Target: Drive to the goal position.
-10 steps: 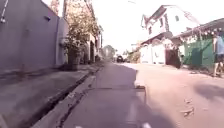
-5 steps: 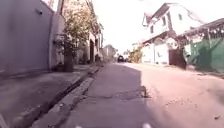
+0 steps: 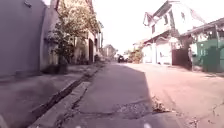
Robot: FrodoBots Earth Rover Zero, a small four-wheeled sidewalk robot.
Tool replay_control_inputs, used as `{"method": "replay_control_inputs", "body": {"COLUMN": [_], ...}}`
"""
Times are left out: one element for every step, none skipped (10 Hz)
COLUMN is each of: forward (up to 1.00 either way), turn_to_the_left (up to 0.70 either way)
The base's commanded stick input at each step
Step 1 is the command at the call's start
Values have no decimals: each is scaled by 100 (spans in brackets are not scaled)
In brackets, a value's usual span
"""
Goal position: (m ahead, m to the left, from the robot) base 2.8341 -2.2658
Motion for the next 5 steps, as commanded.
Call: {"method": "replay_control_inputs", "body": {"forward": [100,100,100,100,100], "turn_to_the_left": [0,0,0,0,0]}}
